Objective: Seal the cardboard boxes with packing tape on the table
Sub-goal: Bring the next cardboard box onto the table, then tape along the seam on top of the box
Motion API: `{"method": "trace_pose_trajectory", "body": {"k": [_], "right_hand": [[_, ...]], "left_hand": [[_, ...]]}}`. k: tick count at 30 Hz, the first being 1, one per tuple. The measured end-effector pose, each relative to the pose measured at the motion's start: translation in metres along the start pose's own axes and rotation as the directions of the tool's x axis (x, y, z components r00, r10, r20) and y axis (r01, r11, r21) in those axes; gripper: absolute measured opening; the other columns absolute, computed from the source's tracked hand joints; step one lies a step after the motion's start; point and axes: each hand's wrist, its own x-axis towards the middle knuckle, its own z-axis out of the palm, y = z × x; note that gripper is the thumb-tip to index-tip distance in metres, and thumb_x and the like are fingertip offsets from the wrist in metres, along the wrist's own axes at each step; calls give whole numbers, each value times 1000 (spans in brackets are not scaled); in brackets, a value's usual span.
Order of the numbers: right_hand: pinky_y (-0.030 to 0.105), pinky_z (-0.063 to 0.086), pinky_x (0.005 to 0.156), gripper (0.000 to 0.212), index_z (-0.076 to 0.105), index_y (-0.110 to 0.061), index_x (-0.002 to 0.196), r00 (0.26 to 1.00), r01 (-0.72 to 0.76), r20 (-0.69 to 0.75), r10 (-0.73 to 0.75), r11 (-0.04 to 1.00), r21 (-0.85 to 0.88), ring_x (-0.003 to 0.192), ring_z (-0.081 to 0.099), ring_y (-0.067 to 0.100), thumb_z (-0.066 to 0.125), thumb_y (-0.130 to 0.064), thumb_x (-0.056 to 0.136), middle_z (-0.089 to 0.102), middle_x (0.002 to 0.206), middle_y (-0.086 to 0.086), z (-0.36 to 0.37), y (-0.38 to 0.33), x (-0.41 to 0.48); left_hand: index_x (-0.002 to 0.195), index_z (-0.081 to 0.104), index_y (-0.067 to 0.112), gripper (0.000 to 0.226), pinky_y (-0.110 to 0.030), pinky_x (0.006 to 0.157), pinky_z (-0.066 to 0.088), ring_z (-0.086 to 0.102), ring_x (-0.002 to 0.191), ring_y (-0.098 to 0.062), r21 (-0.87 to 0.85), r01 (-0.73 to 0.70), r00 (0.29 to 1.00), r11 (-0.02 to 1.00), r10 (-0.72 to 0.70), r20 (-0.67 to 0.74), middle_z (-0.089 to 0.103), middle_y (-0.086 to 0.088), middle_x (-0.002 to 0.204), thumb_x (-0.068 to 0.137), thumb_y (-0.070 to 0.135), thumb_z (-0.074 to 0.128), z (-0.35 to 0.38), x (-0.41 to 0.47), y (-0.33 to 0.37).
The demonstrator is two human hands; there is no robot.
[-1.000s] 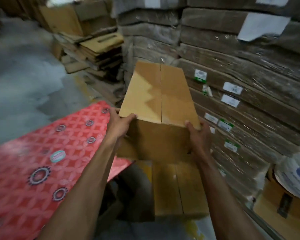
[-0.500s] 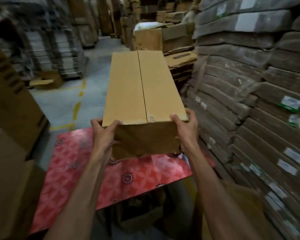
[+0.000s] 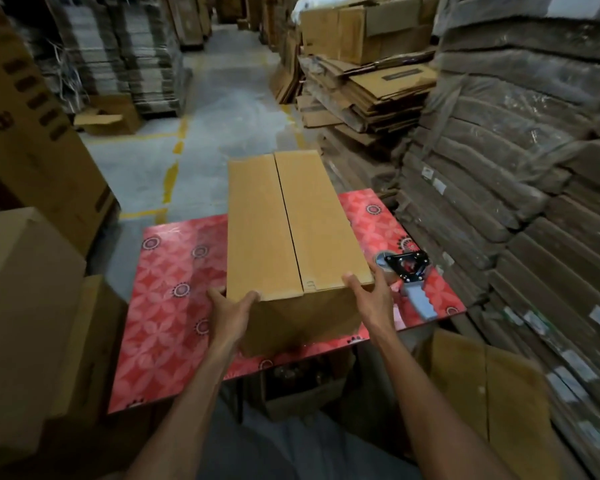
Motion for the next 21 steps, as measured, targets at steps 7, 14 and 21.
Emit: {"method": "trace_pose_trajectory", "body": {"k": [7,14,21], "right_hand": [[41,54,88,33,72,-30,96,990,-124,-81,115,986,-115,98,70,24,42,-45,98,73,113,6,-32,25,36],[34,44,78,37,69,-5,99,964,-262,-103,245,814,-519,98,64,35,59,-40,90,70,103,19,-73,68,99],[32,54,74,40,64,-2,108,941,-299,-117,319,614,-730,90,64,29,62,-39,94,65,99,13,-86,130,172]], "left_hand": [[152,24,15,96,-43,107,41,46,134,-29,229,-213,972,950,183,149,43,-6,151,79,39,83,10,43,33],[155,22,26,119,-50,113,38,40,141,-27,466,-309,941,829,195,277,34,-2,159,63,74,79,16,99,55],[159,12,33,127,-50,116,32,31,146,-25,483,-304,947,821,208,243,22,0,165,57,77,75,33,120,55]]}}
